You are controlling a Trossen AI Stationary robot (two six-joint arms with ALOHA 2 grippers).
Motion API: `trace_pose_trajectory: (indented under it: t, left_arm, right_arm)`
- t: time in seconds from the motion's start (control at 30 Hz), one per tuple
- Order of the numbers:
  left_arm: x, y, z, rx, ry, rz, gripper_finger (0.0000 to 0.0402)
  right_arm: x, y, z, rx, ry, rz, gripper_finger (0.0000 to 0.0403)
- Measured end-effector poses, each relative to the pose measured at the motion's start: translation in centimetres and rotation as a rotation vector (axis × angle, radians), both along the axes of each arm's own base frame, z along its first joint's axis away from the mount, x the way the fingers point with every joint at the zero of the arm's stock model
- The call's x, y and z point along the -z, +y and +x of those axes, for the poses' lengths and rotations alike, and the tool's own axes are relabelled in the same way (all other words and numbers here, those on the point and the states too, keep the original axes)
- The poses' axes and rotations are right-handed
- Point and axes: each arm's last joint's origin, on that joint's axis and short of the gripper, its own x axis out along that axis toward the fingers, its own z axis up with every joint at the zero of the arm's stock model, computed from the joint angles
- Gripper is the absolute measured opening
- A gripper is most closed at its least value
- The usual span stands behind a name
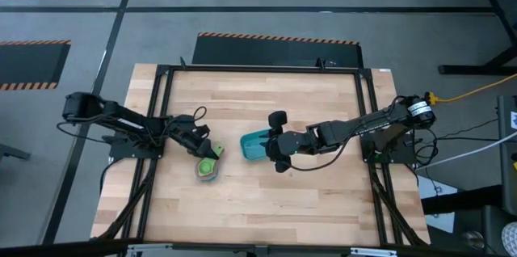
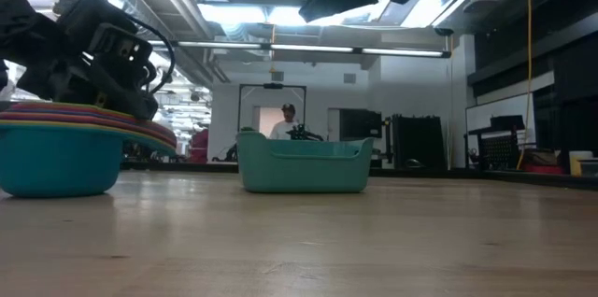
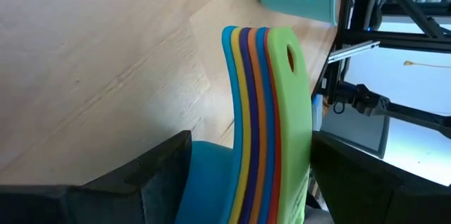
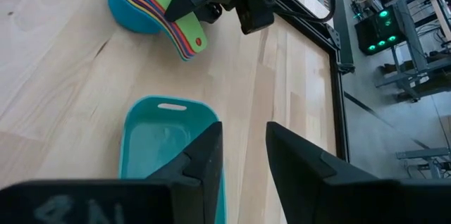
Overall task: Nest measuring cups in basket
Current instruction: Put the stacked measuring cups into the green bin
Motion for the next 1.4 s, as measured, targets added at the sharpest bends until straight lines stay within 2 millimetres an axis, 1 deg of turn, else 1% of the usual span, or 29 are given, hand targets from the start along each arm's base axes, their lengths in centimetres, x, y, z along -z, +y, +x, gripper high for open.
trace_pose_trajectory:
  t: [1.07, 1.4]
  left_arm:
    - [0.16, 0.09, 0.03, -0.029, 0.012, 0.020, 0.0275]
    - [-0.60, 0.10, 0.41, -0.017, -0.079, 0.021, 0.0274]
  right_arm:
    - [0.00, 0.00, 0.00, 0.002, -0.001, 0.003, 0.0115]
    - [0.00, 0.00, 0.00, 0.002, -0.001, 0.003, 0.0115]
